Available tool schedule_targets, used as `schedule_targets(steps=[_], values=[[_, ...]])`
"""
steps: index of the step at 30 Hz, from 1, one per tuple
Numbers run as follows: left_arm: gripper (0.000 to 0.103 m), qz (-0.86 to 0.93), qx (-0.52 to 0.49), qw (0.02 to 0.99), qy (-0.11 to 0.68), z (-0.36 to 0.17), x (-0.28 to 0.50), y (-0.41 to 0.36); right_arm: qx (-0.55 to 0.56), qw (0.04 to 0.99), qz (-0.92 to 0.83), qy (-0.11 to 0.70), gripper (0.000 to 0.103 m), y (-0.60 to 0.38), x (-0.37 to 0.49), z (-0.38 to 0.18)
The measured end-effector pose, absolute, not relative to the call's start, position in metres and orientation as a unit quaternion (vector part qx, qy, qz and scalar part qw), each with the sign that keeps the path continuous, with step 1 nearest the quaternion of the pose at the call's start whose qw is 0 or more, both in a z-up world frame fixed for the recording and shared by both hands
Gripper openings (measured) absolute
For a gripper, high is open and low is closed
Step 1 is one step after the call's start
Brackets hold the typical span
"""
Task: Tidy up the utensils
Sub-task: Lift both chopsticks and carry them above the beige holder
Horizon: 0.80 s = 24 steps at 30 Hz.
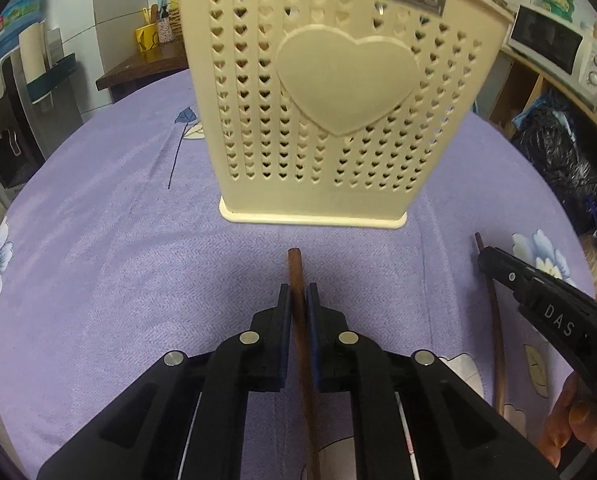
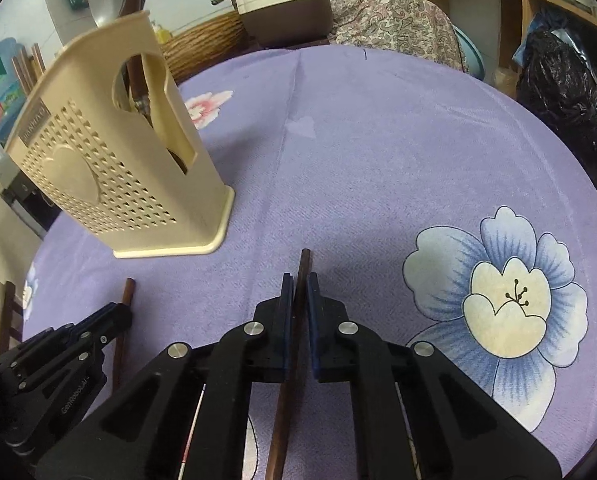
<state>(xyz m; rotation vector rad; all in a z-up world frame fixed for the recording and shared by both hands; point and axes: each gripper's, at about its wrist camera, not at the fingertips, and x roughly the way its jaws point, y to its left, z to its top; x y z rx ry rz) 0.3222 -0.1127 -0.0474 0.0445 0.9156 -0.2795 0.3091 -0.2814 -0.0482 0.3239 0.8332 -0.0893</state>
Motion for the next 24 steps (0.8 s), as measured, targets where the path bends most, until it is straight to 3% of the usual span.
schedule_targets(steps=[13, 24], values=[[0.009, -0.176, -0.042, 0.94, 0.289, 0.065, 0.253, -0.041, 0.143, 0.941, 0.105, 0.29, 0.007, -0.282, 0.223, 0.064], [0.009, -0.19, -0.058, 0.944, 0.263, 0.086, 0.238, -0.005, 0.105, 0.949, 0.158, 0.251, 0.006, -0.276, 0.174, 0.115]])
